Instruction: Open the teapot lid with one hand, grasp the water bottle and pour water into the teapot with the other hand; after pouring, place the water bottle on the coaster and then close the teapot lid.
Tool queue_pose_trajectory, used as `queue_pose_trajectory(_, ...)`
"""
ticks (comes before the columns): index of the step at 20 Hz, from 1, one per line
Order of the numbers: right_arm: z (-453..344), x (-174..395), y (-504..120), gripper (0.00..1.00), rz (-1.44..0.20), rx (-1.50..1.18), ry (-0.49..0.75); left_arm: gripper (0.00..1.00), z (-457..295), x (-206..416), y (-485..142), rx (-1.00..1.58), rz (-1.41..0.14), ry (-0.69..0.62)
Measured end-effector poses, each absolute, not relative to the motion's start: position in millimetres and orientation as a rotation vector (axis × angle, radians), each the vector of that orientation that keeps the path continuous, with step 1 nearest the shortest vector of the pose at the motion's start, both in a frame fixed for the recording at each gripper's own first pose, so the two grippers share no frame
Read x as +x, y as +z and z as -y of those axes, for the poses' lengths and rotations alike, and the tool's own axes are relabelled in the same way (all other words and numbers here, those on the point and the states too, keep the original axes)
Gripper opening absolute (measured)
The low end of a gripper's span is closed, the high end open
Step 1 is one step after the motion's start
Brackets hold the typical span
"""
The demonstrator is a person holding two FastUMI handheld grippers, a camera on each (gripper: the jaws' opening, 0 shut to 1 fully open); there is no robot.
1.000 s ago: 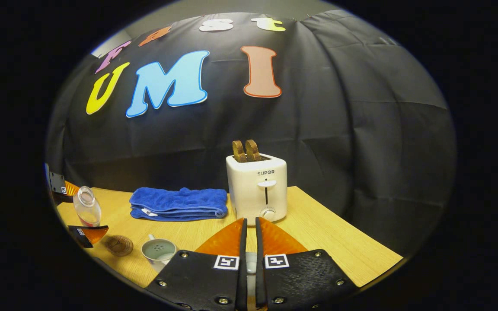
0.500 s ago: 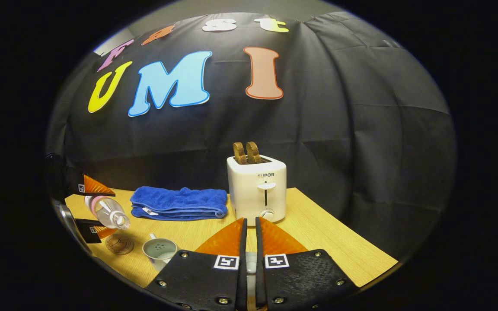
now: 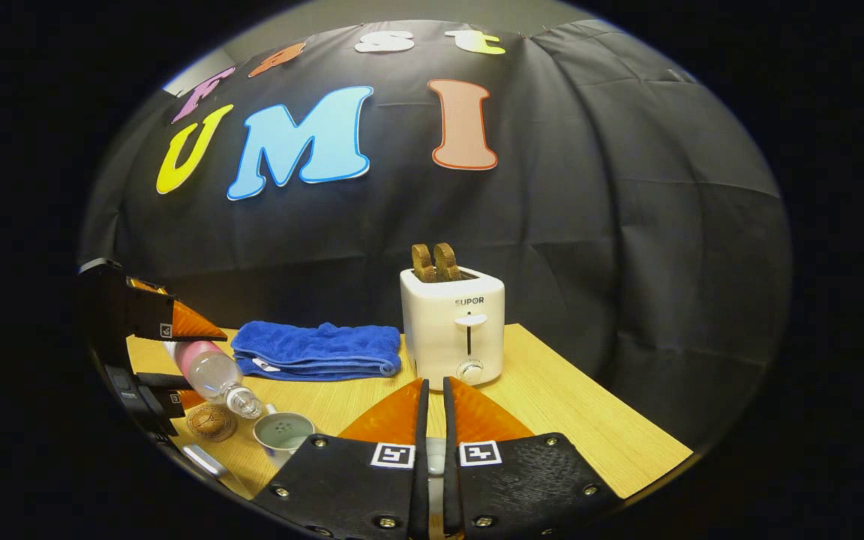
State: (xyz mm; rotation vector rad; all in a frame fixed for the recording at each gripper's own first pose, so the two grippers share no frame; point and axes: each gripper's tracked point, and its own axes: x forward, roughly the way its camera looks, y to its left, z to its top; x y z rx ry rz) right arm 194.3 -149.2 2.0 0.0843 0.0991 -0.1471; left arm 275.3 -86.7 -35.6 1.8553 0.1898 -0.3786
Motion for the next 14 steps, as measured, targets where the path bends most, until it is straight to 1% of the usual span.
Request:
queue_pose_trajectory(3,154.5,192.7,2.6,0.07,-0.101,0.085,-0.16,0.84,92.3,277.3,-29.8,1.926,-0.176,-0.384)
queue_pose_trajectory(6,154.9,191.3,3.4,0.07,-0.099,0.104,-0.156,0.84,93.5,279.7,-25.6,1.992,-0.186,-0.381)
queue_pose_trajectory(14,152.1,190.9,5.7,0.07,-0.094,0.112,-0.146,0.84,105.8,284.5,-11.4,2.167,-0.145,-0.359)
